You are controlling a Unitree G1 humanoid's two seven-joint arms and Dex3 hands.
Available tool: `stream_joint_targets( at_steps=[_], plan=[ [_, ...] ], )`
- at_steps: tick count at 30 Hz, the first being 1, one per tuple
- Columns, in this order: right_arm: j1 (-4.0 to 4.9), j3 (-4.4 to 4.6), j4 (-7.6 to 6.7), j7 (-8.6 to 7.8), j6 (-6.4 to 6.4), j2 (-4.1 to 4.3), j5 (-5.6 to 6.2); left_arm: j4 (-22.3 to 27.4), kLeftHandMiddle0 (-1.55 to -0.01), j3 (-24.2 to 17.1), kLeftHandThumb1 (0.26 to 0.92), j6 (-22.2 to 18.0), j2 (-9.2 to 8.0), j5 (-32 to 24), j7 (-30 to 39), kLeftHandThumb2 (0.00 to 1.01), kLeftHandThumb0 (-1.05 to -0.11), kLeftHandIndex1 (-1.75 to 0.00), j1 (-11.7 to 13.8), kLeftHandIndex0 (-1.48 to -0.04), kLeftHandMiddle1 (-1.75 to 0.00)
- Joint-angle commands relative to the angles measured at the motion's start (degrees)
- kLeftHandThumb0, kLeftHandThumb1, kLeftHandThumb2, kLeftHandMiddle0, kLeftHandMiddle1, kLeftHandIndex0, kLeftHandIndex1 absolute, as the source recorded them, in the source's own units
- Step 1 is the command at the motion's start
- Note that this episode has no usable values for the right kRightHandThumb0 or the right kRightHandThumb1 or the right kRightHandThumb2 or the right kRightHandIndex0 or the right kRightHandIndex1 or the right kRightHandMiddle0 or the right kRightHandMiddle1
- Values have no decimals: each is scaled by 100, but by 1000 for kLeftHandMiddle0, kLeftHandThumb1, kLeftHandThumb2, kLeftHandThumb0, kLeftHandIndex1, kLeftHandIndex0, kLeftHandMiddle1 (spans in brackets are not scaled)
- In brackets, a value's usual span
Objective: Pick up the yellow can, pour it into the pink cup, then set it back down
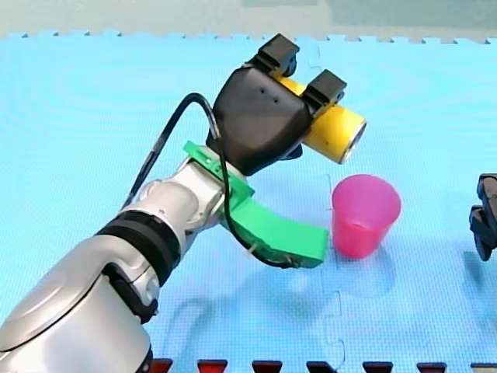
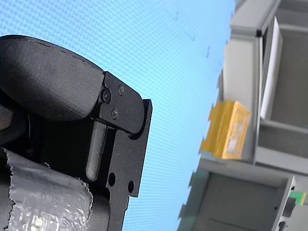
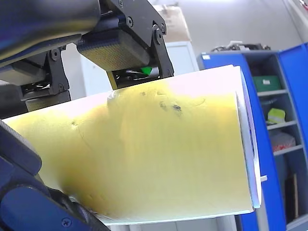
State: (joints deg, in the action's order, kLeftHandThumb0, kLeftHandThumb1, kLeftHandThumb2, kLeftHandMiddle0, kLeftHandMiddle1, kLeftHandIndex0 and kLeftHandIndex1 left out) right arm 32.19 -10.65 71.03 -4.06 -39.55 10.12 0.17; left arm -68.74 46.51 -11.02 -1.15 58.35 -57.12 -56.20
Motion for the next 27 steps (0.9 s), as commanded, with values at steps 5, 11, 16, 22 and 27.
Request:
stream_joint_targets(
  at_steps=[5, 11, 16, 22, 27],
  plan=[
    [8, -17, -11, -8, -13, 15, 32, 21, -795, 38, 869, 82, -21, 19, -15, 0, -361, -787, -47, -880, -1547],
    [14, -17, -10, -6, -12, 6, 41, 37, -808, 58, 864, 108, -27, 20, -41, 0, -366, -662, -39, -933, -1499],
    [20, -21, -8, -15, -11, 2, 54, 63, -810, 37, 862, 79, -50, -9, -26, 0, -364, -641, -37, -948, -1485],
    [21, -24, -19, -35, -7, 10, 69, 137, -811, -340, 863, -309, -28, -396, -454, 1, -353, -1159, 81, -788, -1640],
    [28, -26, -25, -62, 12, 30, 74, 52, -826, -715, 863, -867, -59, -802, -982, 0, -349, -879, 267, -895, -1743]
  ],
)
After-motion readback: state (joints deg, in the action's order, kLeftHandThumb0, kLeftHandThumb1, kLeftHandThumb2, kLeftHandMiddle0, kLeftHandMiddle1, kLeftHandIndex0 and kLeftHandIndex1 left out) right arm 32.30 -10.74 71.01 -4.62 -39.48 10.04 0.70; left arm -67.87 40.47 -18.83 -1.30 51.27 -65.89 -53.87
